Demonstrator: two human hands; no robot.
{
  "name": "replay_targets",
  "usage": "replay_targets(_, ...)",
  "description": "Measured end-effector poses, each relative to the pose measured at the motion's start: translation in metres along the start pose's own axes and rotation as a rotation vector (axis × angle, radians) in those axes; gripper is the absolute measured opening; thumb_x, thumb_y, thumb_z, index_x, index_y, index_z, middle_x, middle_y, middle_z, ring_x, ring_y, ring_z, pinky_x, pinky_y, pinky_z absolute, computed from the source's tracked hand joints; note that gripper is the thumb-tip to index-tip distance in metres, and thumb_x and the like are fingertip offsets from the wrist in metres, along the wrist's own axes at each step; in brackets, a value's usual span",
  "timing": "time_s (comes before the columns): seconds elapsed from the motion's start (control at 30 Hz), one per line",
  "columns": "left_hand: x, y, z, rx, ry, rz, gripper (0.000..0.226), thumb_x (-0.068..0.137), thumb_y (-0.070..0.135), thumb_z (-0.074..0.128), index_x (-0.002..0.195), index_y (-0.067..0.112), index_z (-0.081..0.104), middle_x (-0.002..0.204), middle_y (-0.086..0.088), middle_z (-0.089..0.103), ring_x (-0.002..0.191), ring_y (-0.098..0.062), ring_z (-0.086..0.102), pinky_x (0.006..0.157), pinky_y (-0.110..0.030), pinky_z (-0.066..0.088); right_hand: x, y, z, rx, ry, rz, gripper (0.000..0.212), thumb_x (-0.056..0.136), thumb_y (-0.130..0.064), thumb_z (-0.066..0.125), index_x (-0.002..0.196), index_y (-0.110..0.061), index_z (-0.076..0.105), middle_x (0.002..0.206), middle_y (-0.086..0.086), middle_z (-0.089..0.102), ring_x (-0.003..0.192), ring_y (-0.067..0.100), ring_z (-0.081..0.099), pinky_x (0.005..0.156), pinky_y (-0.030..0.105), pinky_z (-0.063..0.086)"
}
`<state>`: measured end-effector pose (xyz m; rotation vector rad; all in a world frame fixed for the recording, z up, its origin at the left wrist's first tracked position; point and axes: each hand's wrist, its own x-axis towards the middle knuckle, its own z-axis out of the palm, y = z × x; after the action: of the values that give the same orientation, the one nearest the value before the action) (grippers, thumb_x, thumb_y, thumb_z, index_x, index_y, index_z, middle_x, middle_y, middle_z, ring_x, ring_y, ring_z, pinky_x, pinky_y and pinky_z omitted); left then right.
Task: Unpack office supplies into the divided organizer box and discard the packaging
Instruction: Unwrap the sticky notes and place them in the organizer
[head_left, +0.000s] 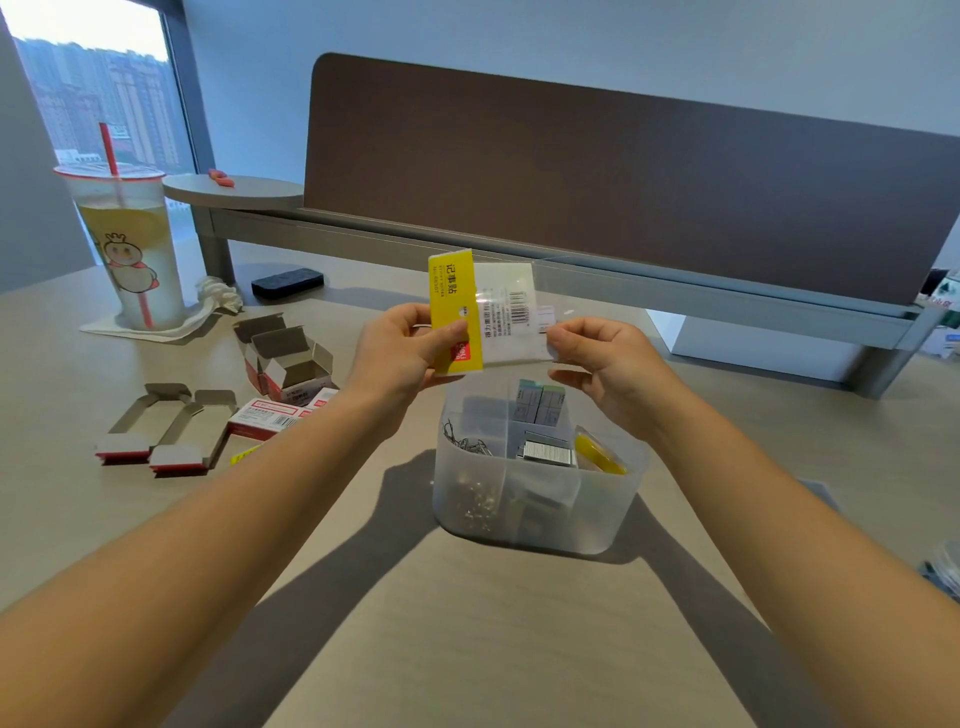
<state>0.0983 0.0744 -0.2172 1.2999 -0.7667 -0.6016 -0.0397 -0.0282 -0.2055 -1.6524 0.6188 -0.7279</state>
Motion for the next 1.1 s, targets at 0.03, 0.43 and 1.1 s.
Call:
replay_targets(0.03,0.001,-0.001,-0.003,-0.005,0.017,-0.012,0.005,0.087,0.013,0.049,0.089,0.012,0.053,0.096,-0.005,0.062,0.082,-0.015,0.063,0.069,-0.026,0.055,0.001,0.000,-0.002,0.019,0.009,0.011,0.018,0.088,-0.012,0.048,0.071,-0.010,0.055,0.083,-0.002,0.061,0.079,0.015,0.056,0.076,0.026,0.049)
replay_targets(0.43,0.007,-0.008,-0.006,-0.020,0.160,-0.048,0.003,0.088,0.015,0.050,0.089,0.012,0.051,0.101,-0.005,0.059,0.092,-0.017,0.060,0.073,-0.028,0.053,0.002,0.002,-0.015,-0.233,0.268,-0.211,0.016,0.092,-0.013,0.043,0.077,-0.012,0.048,0.093,0.003,0.058,0.083,0.013,0.058,0.063,0.011,0.052)
replay_targets(1.1,0.008,-0.012,-0.005,-0.023,0.148,-0.050,0.004,0.089,0.017,0.049,0.086,0.015,0.050,0.102,-0.005,0.059,0.091,-0.016,0.060,0.070,-0.026,0.052,0.003,-0.001,-0.024,-0.832,0.043,-0.242,0.010,0.091,-0.016,0.046,0.089,-0.008,0.052,0.090,0.003,0.053,0.086,0.018,0.052,0.073,0.022,0.044)
